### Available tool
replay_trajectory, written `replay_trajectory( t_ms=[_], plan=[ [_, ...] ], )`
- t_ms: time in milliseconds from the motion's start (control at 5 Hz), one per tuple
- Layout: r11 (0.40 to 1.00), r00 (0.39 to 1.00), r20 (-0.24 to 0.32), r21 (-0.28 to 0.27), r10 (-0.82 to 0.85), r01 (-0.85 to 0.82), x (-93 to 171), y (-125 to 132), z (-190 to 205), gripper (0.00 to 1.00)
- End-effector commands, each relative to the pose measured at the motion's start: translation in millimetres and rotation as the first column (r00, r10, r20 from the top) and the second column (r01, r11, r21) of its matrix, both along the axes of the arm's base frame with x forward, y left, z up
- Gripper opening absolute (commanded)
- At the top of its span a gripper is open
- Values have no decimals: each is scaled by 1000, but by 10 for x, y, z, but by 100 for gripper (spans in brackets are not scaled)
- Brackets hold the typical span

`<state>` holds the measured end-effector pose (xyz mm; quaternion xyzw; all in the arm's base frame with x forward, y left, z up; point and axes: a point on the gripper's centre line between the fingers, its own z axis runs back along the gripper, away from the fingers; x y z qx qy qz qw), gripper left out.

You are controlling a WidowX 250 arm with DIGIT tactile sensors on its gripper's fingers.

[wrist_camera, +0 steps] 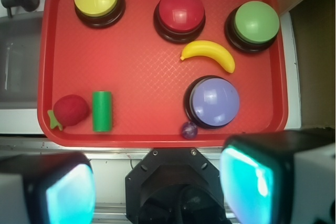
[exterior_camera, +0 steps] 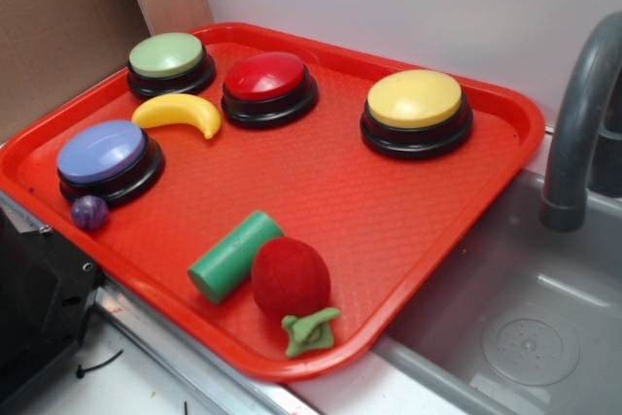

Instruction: Push the purple button.

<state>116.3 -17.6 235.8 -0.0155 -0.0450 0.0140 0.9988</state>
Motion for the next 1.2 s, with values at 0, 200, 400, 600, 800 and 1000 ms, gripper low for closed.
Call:
replay_trajectory(
  t_ms=[0,200,400,600,800,1000],
  plan=[
    [1000,1000,0,0,0,0,0,0,0,100],
    [994,998,6,93,66,-66,448,500,-500,100],
    [984,991,95,143,93,-106,531,748,-757,100],
    [988,994,91,140,56,-68,507,970,-1199,100],
    [988,997,62,149,36,-45,427,987,-1449,100],
    [987,1000,12,158,27,-29,404,977,-1703,100]
  ],
)
